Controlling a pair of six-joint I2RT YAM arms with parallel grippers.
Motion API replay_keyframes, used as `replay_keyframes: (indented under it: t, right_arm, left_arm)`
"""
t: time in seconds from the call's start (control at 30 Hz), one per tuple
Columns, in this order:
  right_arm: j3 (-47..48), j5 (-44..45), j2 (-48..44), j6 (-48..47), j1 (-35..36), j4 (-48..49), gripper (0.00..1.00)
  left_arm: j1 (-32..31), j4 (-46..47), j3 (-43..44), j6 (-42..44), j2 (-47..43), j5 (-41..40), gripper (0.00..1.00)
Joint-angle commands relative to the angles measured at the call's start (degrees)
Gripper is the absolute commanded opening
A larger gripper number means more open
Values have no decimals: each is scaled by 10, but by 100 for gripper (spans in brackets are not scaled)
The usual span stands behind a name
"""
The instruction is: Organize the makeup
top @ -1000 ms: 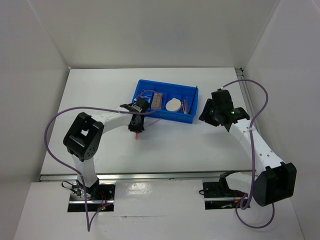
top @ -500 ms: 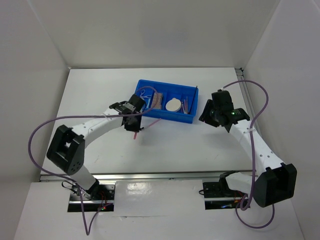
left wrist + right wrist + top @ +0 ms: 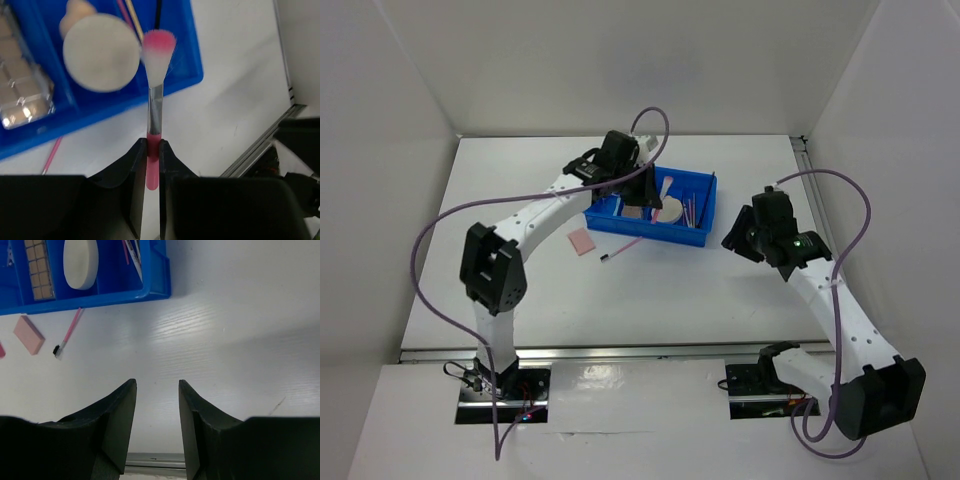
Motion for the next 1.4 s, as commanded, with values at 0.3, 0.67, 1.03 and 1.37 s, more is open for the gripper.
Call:
replay_keyframes:
  t: [0.3,0.67,1.03,1.37]
  right_arm:
    - [-9,37,-99,43,6,-96,47]
    - [-9,32,-106,48,6,-101,47]
    - [-14,32,-88,48,6,-72,47]
    - [-31,7,-54,38,6,-16,47]
  left_arm:
    - [-16,55,325,-91,278,117,0]
    - [-21,82,406,-113,357,121,62]
    - [-27,7,185,72,134,43,58]
    - [-34,26,-207,132,-63,-128,72]
